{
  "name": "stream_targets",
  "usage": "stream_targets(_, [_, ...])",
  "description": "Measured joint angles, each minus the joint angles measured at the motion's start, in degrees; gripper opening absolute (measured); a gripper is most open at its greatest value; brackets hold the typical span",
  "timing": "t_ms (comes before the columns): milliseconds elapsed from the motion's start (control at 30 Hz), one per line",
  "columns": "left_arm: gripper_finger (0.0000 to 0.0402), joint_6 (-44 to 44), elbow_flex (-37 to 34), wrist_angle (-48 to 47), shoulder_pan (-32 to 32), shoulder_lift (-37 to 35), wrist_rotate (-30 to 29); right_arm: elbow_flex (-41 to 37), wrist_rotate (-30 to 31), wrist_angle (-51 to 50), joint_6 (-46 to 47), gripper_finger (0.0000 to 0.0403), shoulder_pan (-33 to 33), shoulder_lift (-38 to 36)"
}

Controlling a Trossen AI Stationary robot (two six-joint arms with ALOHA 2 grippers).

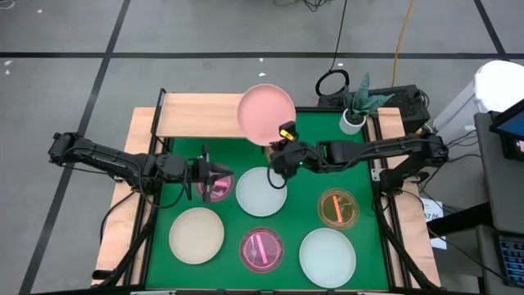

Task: Place and stack plates onto a shelf
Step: Put the light orange plate on the shelf

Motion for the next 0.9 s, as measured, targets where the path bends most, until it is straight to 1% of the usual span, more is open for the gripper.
stream_targets(33, [0.0006,-0.1,0.0,0.2,0.0,0.0,-0.2,0.1,-1.1,-0.1,-0.2,0.0,-0.1,0.0])
stream_targets(100, [0.0024,-3.8,0.0,0.2,0.1,-0.2,-0.3,0.2,-3.0,0.1,-0.3,0.0,-0.3,0.0])
stream_targets(167, [0.0055,-6.5,1.3,-0.7,0.4,-0.3,-0.5,0.2,-4.8,-0.2,-0.5,0.0,-0.4,0.0])
stream_targets(233, [0.0091,-6.8,3.4,-1.6,0.4,-0.3,-1.7,0.2,-7.5,-0.5,-0.5,0.0,-0.4,0.0])
stream_targets(333, [0.0147,-5.2,7.4,-3.1,-0.4,0.4,-3.3,0.2,-10.2,-1.0,-0.2,0.0,-0.4,0.0])
stream_targets(433, [0.0185,0.9,10.7,-3.6,-2.5,1.9,-5.3,0.2,-11.2,-2.0,0.4,0.0,-0.4,0.0])
stream_targets(500, [0.0196,4.0,12.9,-3.3,-4.4,3.2,-9.2,0.2,-11.2,-3.8,1.4,0.0,-0.4,0.0])
stream_targets(600, [0.0199,8.0,14.9,-3.4,-6.9,5.7,-14.8,0.2,-11.2,-6.4,2.0,0.0,-0.4,0.0])
stream_targets(700, [0.02,10.8,15.8,-4.0,-7.4,8.6,-19.1,0.2,-11.9,-8.3,3.4,0.0,-0.3,0.0])
stream_targets(800, [0.02,14.5,17.2,-5.5,-6.7,10.7,-18.9,0.2,-15.0,-10.4,4.7,0.0,-0.3,0.0])
stream_targets(900, [0.02,16.9,18.7,-8.2,-6.2,12.1,-16.3,0.2,-17.0,-10.9,5.5,0.0,-0.2,0.0])
